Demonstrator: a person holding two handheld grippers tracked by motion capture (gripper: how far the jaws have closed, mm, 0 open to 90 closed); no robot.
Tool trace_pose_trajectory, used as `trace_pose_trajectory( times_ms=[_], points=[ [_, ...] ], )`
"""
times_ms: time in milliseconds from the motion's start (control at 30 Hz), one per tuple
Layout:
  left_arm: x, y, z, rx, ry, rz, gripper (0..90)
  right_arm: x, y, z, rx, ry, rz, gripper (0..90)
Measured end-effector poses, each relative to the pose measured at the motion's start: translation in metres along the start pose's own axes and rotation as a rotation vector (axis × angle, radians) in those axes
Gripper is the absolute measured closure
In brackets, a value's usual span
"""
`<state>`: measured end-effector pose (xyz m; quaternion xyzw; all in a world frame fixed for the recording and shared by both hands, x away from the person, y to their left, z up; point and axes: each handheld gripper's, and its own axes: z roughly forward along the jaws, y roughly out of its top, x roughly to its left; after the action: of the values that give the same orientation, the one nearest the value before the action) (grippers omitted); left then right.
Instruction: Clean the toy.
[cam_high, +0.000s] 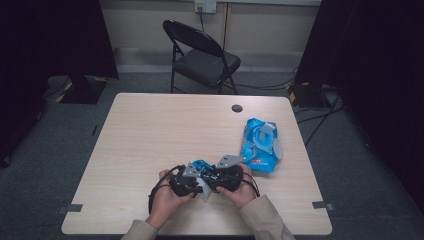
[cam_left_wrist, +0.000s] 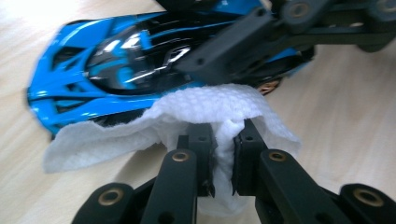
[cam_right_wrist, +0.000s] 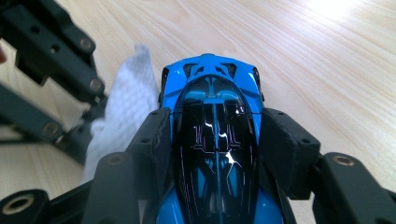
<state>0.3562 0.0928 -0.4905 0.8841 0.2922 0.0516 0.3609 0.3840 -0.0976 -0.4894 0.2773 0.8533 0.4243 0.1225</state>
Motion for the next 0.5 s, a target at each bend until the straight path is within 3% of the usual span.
trace_pose_trajectory(
  times_ms=[67, 500],
  points=[
    [-0.003, 0.001, 0.000, 0.005, 0.015, 0.010, 81.5, 0.000, 0.000, 0.000, 0.000, -0.001, 0.000, 44.7],
    [-0.017, 0.004, 0.007, -0.006, -0.040, 0.022, 81.6, 0.000, 0.000, 0.000, 0.002, 0.002, -0.001, 44.7]
  ],
)
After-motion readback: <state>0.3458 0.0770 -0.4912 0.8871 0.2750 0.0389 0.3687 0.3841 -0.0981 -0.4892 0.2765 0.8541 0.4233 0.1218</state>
